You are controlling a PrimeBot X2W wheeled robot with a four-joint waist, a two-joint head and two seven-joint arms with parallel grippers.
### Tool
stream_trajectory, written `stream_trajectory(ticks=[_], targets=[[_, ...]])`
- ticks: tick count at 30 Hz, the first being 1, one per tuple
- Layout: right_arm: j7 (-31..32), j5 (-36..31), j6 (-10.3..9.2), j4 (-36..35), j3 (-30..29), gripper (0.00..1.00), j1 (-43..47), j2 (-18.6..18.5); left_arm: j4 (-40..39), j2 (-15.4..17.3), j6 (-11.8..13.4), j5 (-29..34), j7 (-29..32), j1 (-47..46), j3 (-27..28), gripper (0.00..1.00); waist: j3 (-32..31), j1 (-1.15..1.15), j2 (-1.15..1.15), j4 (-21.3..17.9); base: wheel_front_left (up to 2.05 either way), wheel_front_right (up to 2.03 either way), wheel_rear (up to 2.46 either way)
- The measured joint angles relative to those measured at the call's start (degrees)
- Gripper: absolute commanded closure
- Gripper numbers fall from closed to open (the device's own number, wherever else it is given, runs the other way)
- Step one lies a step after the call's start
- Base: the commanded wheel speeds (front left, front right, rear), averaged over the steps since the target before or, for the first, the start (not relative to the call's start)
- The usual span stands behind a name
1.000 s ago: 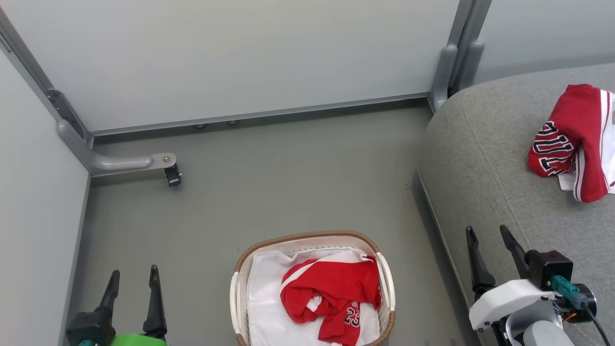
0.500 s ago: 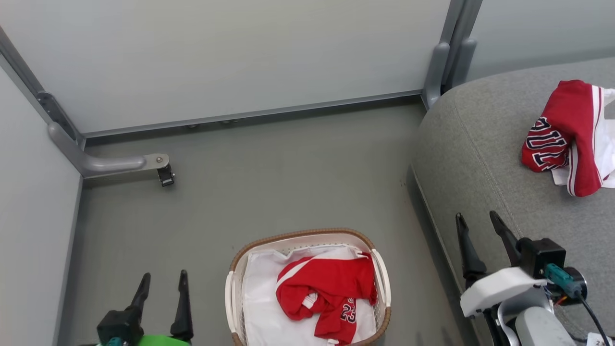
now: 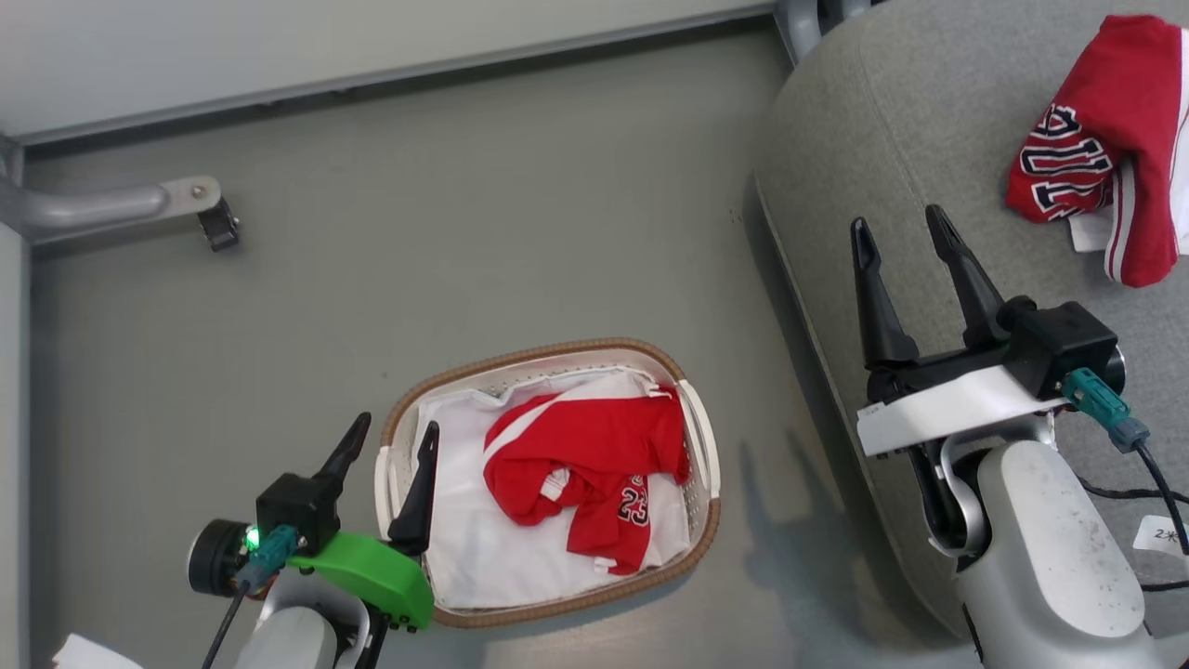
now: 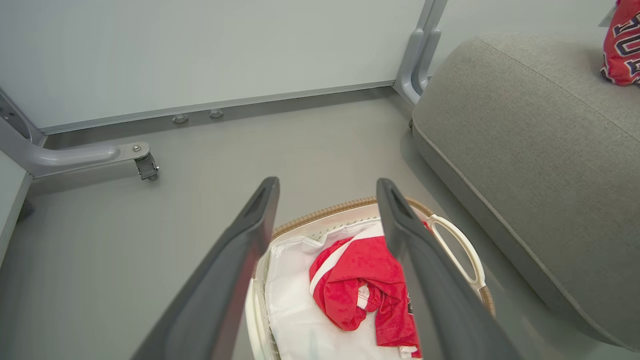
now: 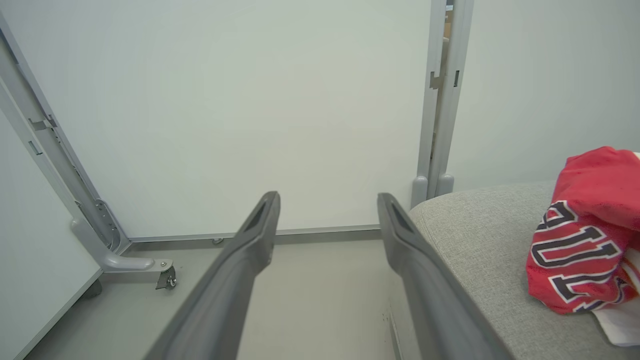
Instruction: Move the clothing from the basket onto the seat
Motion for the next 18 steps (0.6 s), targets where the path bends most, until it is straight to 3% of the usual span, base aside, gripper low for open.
stream_trajectory(ticks=[18], targets=[[0.00, 6.22, 0.00, -9.31, 5.42, 0.00, -7.48, -0.04, 8.65, 7.87, 0.00, -2.87, 0.00, -16.02, -16.61, 0.00, 18.02, 0.01, 0.00, -7.56, 0.00, 0.00, 0.00]])
